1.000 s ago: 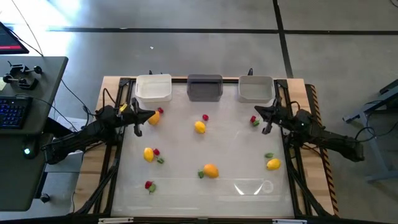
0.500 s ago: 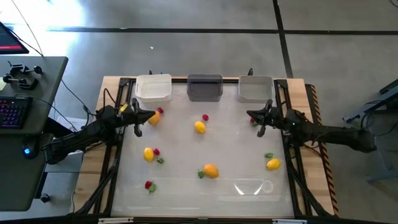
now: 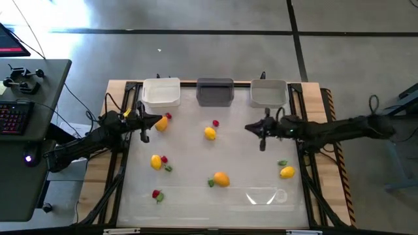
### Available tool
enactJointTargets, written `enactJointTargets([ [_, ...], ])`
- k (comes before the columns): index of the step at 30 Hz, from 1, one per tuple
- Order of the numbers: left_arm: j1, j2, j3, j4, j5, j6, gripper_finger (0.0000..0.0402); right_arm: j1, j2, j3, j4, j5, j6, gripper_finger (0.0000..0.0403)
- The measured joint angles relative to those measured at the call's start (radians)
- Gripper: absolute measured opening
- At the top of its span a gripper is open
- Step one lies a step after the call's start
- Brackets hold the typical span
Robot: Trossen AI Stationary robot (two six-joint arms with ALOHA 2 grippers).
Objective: Sort produce into baskets
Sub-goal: Put the lemon into the black bin
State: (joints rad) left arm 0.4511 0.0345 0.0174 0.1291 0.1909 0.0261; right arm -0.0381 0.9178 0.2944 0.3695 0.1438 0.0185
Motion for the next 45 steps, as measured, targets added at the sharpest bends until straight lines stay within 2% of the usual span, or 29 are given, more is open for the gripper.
enactJointTargets([
  [7,0.0,0.0,0.0,-0.014,0.006,-0.032,0.0,0.074,0.273,0.171,0.0,0.038,0.008,0.0124],
  [13,0.0,0.0,0.0,-0.036,0.007,-0.031,0.0,0.106,0.472,0.333,-0.001,0.024,0.008,0.0182],
  [20,0.0,0.0,0.0,-0.036,0.008,0.002,0.0,0.139,0.727,0.544,-0.012,-0.024,0.035,0.0204],
  [24,0.0,0.0,0.0,-0.036,0.008,0.002,0.0,0.155,0.837,0.67,-0.098,-0.041,0.043,0.0204],
  [30,0.0,0.0,0.0,-0.037,0.008,0.005,0.0,0.191,0.88,0.836,-0.416,-0.067,0.089,0.0204],
  [35,0.0,0.0,0.0,-0.053,0.008,0.004,0.0,0.238,0.88,0.931,-0.61,-0.096,0.11,0.0204],
  [40,0.0,0.0,0.0,-0.07,0.008,0.004,0.0,0.273,0.88,1.004,-0.83,-0.149,0.219,0.0204],
  [45,0.0,0.0,0.0,-0.072,0.008,0.004,0.0,0.336,0.88,1.034,-0.947,-0.155,0.285,0.0213],
])
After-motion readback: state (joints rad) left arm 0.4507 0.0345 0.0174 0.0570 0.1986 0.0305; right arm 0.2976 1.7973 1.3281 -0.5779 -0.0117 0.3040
